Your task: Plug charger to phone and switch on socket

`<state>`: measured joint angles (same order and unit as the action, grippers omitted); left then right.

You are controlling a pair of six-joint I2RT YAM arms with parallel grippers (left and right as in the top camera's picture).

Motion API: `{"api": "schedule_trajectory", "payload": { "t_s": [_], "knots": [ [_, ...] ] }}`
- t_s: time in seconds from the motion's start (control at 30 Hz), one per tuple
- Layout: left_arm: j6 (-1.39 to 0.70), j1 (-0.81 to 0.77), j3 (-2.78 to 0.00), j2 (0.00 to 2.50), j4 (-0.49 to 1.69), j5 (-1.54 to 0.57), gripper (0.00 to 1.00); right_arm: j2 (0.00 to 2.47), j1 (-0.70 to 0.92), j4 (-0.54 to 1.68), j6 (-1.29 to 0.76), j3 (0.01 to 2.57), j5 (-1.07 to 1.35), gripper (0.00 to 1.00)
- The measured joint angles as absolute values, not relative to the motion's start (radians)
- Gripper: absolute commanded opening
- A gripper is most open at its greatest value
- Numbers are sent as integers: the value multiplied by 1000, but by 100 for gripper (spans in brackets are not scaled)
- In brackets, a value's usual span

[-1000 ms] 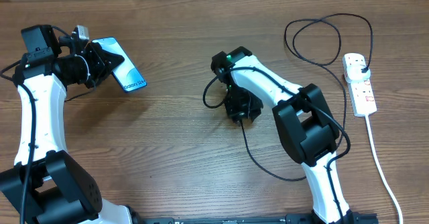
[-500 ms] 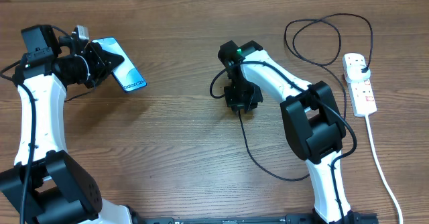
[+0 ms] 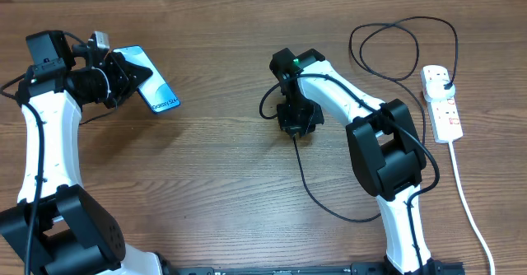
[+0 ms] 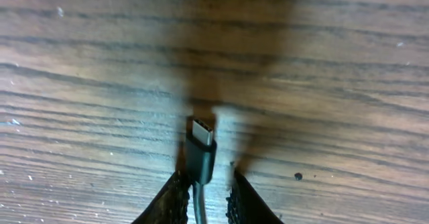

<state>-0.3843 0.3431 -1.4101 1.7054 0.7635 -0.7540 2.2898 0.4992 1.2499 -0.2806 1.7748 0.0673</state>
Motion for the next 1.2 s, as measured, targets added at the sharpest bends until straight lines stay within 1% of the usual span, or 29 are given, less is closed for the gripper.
{"api": "schedule_trajectory", "payload": {
  "t_s": [0.03,0.07,0.27,0.4,0.57,0.73,0.83,1.0,1.2],
  "knots": [
    [-384,343,-1410,1705,764,-754,4,2288,499,1243,-281,1773,70,11],
    [-384,343,-1410,1705,764,-754,4,2286,499,1232,-282,1769,72,4],
    [-381,343,-1410,1705,762,-763,4,2272,501,1194,-283,1748,97,4],
    [-356,343,-1410,1705,730,-828,4,2249,498,1176,-257,1728,131,4],
    [-334,343,-1410,1705,606,-1023,4,2119,479,1179,-138,1711,304,4],
    [-358,339,-1410,1705,416,-1280,4,1875,446,1184,27,1715,609,4],
    [-430,316,-1409,1705,306,-1374,5,1803,448,1191,106,1723,785,4],
    [-612,231,-1409,1705,118,-1422,4,1816,462,1190,218,1722,1023,4],
    [-946,126,-1404,1705,-321,-1420,4,1824,464,1130,266,1720,1183,4]
  ]
}}
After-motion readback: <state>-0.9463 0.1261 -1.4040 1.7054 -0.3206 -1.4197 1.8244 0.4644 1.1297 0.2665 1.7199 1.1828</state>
